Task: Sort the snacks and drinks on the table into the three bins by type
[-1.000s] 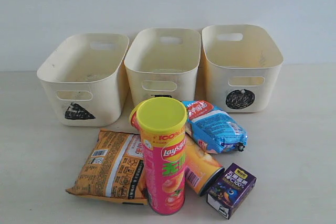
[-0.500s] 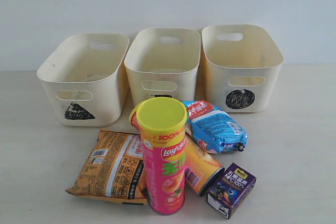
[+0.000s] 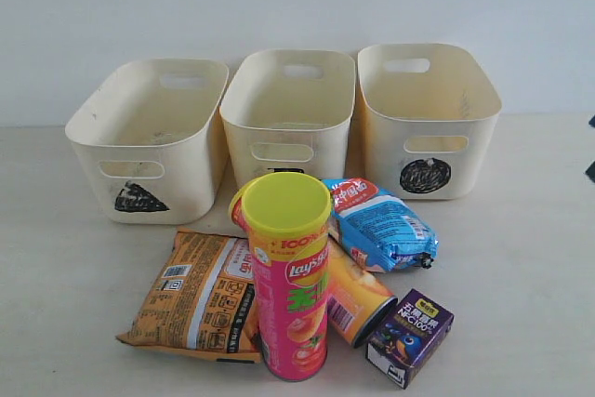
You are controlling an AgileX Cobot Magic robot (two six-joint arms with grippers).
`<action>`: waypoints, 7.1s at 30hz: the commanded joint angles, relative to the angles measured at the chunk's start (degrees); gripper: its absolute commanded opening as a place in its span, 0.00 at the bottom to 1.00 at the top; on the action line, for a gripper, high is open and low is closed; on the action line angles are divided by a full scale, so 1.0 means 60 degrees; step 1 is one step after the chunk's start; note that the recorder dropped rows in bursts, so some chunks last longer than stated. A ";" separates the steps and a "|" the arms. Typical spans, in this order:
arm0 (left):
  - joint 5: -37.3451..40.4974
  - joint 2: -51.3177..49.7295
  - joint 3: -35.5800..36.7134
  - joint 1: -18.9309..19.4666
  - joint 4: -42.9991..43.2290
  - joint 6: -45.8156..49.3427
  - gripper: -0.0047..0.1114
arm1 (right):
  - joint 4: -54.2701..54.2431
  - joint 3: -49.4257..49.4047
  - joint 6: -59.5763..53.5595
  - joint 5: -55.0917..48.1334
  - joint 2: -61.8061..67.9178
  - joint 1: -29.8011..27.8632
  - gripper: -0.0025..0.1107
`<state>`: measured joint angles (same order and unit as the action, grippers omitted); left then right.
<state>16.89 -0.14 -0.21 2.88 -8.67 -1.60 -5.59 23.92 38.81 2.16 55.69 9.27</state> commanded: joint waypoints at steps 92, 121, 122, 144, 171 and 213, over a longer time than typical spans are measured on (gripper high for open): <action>-0.0059 0.0024 0.0035 0.0224 -0.0063 -0.0008 0.08 | 0.5023 0.2130 1.0098 0.6389 0.9272 0.1501 0.02; -0.0059 0.0024 0.0035 0.0224 -0.0063 -0.0008 0.08 | 0.5022 0.1306 0.2097 0.1932 0.1757 0.1501 0.02; -0.0059 0.0024 0.0035 0.0224 -0.0063 -0.0008 0.08 | 0.5038 0.1726 0.1525 0.1284 0.1715 0.1501 0.02; -0.0059 0.0024 0.0035 0.0224 -0.0063 -0.0008 0.08 | 0.7958 0.9647 -0.2361 -0.4627 0.6808 0.1501 0.02; -0.0059 0.0024 0.0035 0.0224 -0.0063 -0.0008 0.08 | 0.8827 1.2687 -0.0328 -0.6957 0.9915 0.1501 0.52; -0.0059 0.0024 0.0035 0.0224 -0.0063 -0.0008 0.08 | -0.3444 0.4603 -0.8525 -0.4372 0.3205 0.1501 0.02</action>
<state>16.89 -0.14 -0.21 4.03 -8.67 -1.60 -25.02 56.22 -11.93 -27.18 77.68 18.27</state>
